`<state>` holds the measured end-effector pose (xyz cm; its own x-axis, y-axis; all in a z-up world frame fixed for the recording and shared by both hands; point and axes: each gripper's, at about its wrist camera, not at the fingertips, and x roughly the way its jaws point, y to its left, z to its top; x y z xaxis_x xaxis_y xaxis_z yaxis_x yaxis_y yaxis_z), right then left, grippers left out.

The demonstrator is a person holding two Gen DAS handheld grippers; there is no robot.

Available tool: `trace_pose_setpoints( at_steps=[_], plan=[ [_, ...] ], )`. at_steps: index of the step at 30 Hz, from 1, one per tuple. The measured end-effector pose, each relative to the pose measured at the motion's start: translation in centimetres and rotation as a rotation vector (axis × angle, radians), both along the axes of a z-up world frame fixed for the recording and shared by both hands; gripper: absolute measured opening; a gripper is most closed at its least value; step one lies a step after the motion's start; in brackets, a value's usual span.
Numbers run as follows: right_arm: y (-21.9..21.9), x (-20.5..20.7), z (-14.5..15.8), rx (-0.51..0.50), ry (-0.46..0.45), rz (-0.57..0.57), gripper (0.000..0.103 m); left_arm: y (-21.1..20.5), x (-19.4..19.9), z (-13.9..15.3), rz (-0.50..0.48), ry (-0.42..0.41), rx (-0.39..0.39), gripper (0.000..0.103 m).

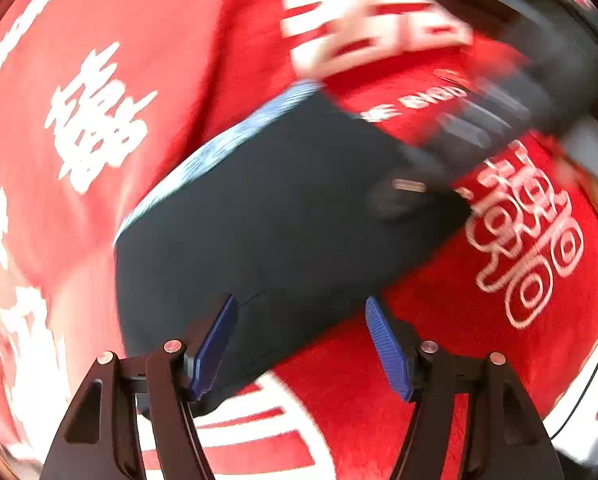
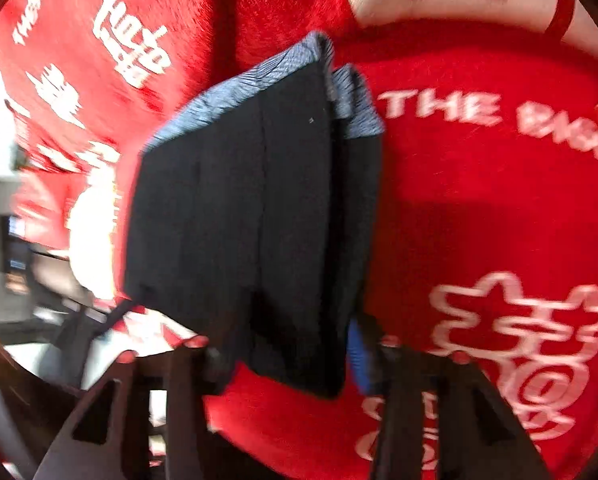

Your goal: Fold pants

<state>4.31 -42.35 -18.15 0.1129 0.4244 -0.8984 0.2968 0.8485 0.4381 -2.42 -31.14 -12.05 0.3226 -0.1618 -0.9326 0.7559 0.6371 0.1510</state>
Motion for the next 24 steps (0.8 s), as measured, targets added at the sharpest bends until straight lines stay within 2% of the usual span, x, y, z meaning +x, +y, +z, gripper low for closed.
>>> trace_pose_setpoints(
  at_steps=[2, 4, 6, 9, 10, 13, 16, 20, 24],
  plan=[
    [0.9, -0.1, 1.5, -0.152, 0.01, 0.044, 0.063, 1.3, 2.6, 0.2, 0.093, 0.032, 0.01, 0.068],
    [2.1, -0.1, 3.1, -0.295, -0.001, 0.092, 0.063, 2.6, 5.1, 0.3, 0.169, 0.026, 0.028, 0.068],
    [2.6, -0.2, 4.2, -0.351, -0.028, 0.097, 0.06, 3.6, 7.5, 0.1, 0.223, 0.016, 0.042, 0.068],
    [2.7, 0.5, 5.0, -0.384, -0.052, 0.068, 0.03, 4.3, 10.4, -0.8, 0.294, 0.049, 0.047, 0.068],
    [2.7, 0.8, 4.7, -0.384, -0.046, 0.06, 0.026, 4.5, 10.9, -1.5, 0.313, 0.061, 0.053, 0.068],
    [3.3, 1.6, 3.3, -0.359, -0.023, 0.04, 0.026, 5.8, 11.8, -3.4, 0.37, 0.106, 0.043, 0.068],
    [4.3, 1.5, 1.6, -0.396, 0.0, 0.062, 0.026, 6.6, 12.0, -4.6, 0.359, 0.102, 0.017, 0.068],
    [4.6, 0.5, 1.1, -0.418, -0.012, 0.048, 0.028, 7.1, 11.5, -4.5, 0.335, 0.099, 0.009, 0.068],
    [4.6, 0.6, 1.5, -0.423, -0.003, 0.061, 0.029, 8.2, 12.2, -3.6, 0.393, 0.146, 0.0, 0.068]
  ],
)
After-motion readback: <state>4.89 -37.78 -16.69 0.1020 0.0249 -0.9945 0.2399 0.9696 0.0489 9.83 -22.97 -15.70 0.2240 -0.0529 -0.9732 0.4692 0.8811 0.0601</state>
